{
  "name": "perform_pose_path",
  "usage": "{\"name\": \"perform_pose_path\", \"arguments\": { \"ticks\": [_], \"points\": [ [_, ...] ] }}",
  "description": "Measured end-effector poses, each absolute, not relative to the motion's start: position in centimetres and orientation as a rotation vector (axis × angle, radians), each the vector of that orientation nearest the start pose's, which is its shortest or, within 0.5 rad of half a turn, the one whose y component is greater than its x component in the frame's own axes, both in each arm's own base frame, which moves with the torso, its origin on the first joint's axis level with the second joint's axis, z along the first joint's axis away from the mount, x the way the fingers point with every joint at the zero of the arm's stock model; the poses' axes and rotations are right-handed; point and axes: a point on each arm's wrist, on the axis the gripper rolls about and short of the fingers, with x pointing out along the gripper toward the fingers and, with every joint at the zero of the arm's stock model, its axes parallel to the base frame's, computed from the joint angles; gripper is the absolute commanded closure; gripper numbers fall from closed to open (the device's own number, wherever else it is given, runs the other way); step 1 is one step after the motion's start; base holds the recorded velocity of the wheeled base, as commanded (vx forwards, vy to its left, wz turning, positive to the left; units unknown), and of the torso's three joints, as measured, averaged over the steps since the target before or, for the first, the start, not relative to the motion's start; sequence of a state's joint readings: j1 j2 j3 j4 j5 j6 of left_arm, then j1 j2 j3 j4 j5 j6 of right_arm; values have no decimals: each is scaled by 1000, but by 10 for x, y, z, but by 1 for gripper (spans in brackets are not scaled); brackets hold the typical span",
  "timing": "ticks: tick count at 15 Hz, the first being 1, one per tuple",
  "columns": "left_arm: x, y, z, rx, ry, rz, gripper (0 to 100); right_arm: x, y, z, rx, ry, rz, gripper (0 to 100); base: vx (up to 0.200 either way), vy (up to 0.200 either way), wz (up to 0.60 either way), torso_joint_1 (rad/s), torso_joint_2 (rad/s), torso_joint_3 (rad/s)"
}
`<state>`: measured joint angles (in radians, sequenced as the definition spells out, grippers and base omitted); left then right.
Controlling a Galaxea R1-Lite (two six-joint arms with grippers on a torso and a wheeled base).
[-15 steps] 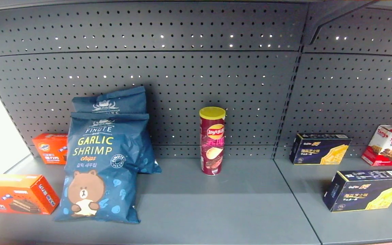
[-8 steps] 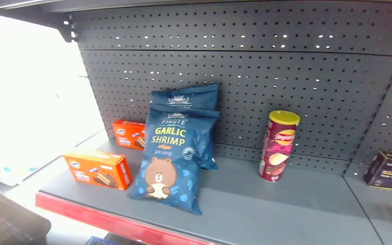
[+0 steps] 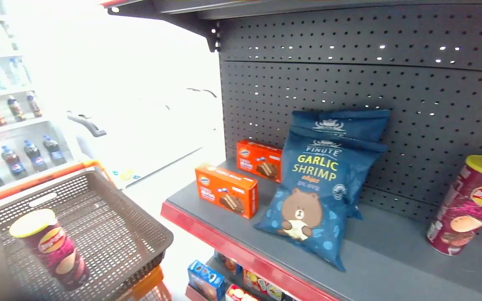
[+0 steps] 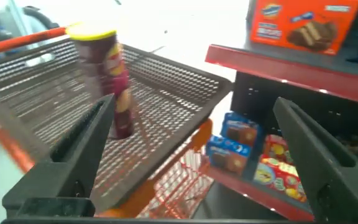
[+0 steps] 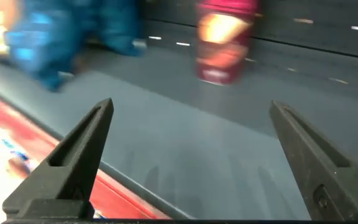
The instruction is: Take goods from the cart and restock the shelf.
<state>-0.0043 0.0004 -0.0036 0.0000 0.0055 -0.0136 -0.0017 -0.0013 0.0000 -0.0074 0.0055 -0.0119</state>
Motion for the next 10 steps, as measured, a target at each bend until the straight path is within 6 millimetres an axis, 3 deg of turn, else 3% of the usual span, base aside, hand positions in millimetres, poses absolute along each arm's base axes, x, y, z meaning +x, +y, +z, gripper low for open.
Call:
{"name": "perform_pose_path", "arguments": {
  "ticks": [3,10],
  "points": [
    [-23,0,76,-14,-2,3,0,-23,0,76,-12,-8,4,0,0,0,600,5,2,1],
    [-23,1,76,-9,-5,30,0,-23,0,76,-7,-9,3,0,0,0,0,0,0,0]
  ]
}}
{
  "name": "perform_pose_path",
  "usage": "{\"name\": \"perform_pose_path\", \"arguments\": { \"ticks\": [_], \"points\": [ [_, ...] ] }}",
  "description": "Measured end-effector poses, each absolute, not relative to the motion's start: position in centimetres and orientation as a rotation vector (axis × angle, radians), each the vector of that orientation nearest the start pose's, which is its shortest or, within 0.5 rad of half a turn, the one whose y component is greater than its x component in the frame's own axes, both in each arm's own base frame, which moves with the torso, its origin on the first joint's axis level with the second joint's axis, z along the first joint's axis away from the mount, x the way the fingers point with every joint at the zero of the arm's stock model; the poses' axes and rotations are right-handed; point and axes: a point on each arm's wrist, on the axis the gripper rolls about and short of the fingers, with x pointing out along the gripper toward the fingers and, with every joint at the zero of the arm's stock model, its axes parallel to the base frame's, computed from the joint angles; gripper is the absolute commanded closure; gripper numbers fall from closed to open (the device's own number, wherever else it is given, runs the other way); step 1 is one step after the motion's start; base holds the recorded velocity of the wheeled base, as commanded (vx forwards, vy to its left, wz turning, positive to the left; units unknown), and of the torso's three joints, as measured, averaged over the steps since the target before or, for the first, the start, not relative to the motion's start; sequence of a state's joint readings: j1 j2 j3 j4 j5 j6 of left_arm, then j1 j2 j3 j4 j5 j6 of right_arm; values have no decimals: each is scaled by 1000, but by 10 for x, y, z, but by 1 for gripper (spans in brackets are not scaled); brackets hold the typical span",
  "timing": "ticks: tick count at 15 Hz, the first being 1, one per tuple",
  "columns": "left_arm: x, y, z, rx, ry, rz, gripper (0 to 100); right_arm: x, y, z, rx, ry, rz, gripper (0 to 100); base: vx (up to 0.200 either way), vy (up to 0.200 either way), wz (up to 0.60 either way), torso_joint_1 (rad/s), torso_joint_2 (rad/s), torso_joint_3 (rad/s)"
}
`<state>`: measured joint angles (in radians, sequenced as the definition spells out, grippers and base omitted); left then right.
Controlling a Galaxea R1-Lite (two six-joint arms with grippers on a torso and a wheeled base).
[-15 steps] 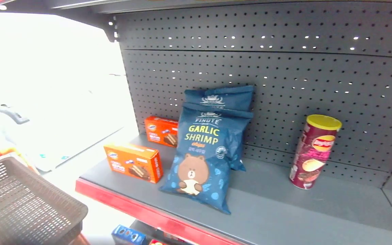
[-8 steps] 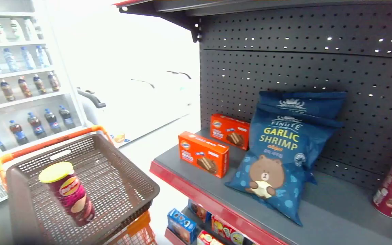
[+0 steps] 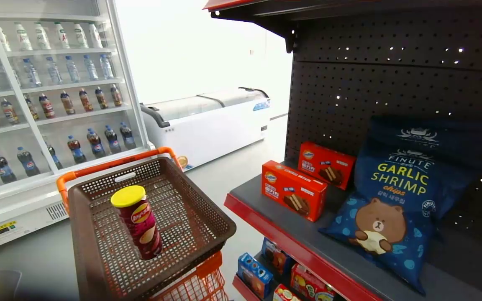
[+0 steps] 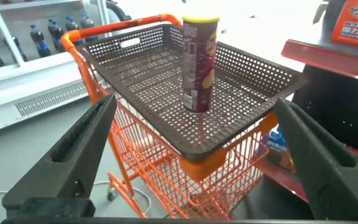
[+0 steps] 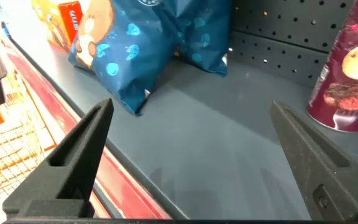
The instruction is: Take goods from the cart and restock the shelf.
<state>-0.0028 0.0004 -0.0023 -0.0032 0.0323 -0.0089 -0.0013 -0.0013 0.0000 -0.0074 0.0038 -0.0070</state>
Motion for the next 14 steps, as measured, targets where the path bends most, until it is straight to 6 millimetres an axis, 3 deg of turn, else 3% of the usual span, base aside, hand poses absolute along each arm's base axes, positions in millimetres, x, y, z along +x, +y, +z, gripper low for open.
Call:
{"name": "perform_pose_path", "arguments": {
  "ticks": [1,3,6,9,14],
  "points": [
    [-23,1,77,-7,-6,38,0,-23,0,76,-6,-8,2,0,0,0,0,0,0,0],
    [-29,1,97,-1,-45,33,0,-23,0,76,-6,-8,2,0,0,0,0,0,0,0],
    [-30,2,146,37,15,21,0,-23,0,76,-7,-8,3,0,0,0,0,0,0,0],
    [-8,2,182,66,147,30,0,-23,0,76,-6,-8,2,0,0,0,0,0,0,0],
    [44,1,202,59,361,-1,0,-23,0,76,-6,-8,3,0,0,0,0,0,0,0]
  ]
}}
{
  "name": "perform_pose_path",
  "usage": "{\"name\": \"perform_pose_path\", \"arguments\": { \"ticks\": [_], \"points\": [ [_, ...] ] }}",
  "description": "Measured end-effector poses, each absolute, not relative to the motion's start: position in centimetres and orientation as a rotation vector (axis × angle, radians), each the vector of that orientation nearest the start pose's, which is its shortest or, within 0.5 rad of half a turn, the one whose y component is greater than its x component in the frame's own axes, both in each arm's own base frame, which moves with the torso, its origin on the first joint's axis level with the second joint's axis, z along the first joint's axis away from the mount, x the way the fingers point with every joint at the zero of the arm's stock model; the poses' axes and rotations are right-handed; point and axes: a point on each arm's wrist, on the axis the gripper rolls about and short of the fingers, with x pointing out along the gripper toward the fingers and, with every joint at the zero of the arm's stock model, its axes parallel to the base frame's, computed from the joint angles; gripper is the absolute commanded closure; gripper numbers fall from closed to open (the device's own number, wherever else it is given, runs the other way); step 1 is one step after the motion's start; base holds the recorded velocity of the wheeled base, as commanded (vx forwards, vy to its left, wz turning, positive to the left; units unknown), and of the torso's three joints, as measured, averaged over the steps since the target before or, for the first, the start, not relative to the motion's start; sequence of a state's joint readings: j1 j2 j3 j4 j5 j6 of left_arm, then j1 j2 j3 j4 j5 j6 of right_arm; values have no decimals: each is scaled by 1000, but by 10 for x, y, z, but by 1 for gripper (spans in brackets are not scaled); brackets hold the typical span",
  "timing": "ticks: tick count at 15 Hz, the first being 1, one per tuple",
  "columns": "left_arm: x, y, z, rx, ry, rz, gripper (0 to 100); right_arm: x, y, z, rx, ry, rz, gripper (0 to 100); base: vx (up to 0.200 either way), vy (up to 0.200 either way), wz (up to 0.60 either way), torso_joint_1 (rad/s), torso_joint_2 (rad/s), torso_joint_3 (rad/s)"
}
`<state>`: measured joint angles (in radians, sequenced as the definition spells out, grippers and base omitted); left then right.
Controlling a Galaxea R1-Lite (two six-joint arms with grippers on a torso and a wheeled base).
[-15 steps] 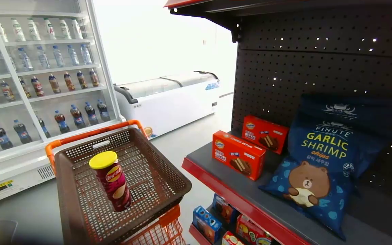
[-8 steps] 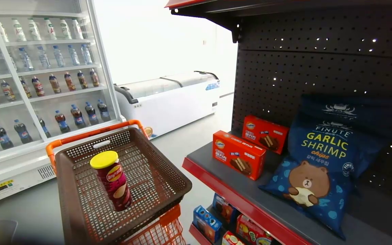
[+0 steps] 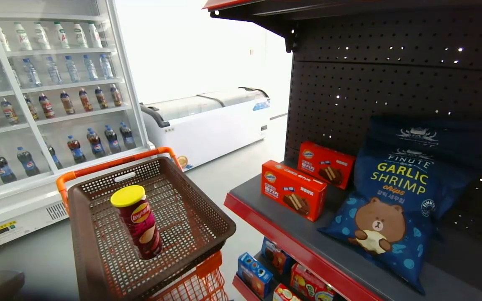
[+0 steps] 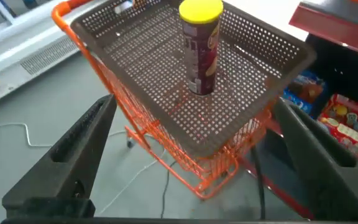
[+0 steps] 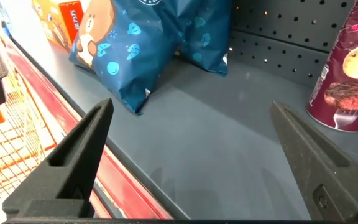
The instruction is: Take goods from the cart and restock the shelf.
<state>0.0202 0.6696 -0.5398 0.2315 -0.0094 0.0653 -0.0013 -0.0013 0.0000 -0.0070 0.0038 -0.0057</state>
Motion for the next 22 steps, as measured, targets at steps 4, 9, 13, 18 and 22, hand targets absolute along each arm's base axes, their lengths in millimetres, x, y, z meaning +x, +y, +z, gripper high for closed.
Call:
{"name": "perform_pose_path", "arguments": {
  "ticks": [4,9,13,18,22],
  "points": [
    [87,19,205,52,463,-134,0,-23,0,76,-6,-8,2,0,0,0,0,0,0,0],
    [146,50,193,103,512,-49,0,-23,0,76,-6,-8,3,0,0,0,0,0,0,0],
    [178,55,169,103,548,-80,0,-23,0,76,-6,-8,3,0,0,0,0,0,0,0],
    [203,52,139,112,548,-137,0,-23,0,76,-6,-8,3,0,0,0,0,0,0,0],
    [223,52,122,112,548,-159,0,-23,0,76,-6,-7,3,0,0,0,0,0,0,0]
  ]
}}
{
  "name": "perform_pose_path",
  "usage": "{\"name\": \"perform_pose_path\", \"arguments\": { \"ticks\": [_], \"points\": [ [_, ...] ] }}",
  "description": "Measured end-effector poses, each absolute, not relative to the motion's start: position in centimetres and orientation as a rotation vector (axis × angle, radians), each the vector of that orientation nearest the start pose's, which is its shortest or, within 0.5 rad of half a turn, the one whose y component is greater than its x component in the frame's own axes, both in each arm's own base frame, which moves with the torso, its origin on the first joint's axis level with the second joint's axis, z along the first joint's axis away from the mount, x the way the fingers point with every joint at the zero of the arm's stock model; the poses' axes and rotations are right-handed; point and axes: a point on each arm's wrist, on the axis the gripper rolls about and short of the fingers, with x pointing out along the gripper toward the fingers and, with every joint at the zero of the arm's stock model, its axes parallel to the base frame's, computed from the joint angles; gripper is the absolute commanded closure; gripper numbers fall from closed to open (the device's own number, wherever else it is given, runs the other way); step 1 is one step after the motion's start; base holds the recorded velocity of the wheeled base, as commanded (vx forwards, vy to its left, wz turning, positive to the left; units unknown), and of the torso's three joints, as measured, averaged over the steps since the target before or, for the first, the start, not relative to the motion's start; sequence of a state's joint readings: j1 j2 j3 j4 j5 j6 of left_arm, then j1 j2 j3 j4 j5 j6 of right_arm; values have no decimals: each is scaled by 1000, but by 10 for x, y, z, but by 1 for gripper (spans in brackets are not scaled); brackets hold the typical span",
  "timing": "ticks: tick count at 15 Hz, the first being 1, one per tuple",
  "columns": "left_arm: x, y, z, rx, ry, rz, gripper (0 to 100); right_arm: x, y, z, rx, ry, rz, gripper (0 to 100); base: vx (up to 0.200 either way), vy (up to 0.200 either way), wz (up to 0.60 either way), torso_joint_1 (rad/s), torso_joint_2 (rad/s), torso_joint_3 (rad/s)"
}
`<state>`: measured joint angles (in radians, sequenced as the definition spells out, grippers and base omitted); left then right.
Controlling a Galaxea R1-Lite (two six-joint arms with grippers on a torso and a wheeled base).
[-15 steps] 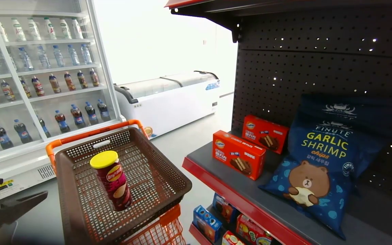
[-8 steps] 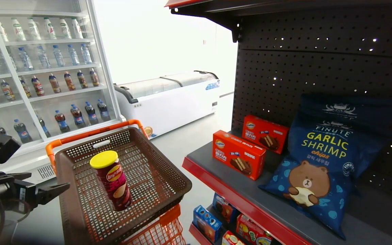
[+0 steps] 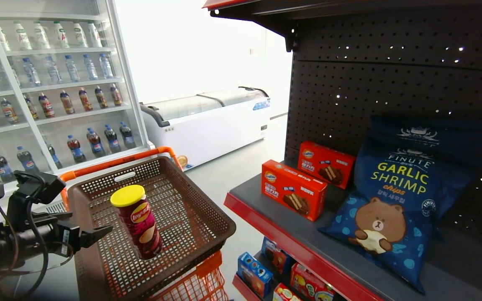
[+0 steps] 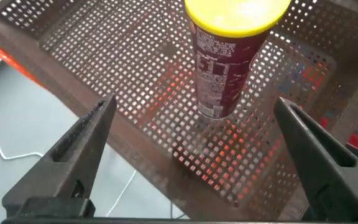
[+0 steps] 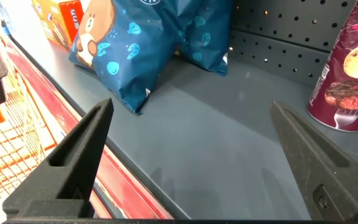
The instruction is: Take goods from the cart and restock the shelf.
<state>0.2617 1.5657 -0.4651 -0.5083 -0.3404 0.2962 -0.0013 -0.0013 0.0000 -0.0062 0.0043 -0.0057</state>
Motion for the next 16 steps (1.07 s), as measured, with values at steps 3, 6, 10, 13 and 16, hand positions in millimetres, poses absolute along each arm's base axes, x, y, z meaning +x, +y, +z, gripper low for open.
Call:
{"name": "perform_pose_path", "arguments": {
  "ticks": [3,6,10,13,16],
  "points": [
    [242,52,109,129,512,-176,0,-23,0,76,-6,-8,2,0,0,0,0,0,0,0],
    [263,50,85,136,531,-206,0,-23,0,76,-7,-8,3,0,0,0,0,0,0,0],
    [287,41,64,139,551,-254,0,-23,0,76,-7,-8,3,0,0,0,0,0,0,0],
    [311,34,57,156,529,-289,0,-23,0,76,-7,-8,2,0,0,0,0,0,0,0],
    [324,29,48,162,534,-310,0,-23,0,76,-6,-8,3,0,0,0,0,0,0,0]
  ]
}}
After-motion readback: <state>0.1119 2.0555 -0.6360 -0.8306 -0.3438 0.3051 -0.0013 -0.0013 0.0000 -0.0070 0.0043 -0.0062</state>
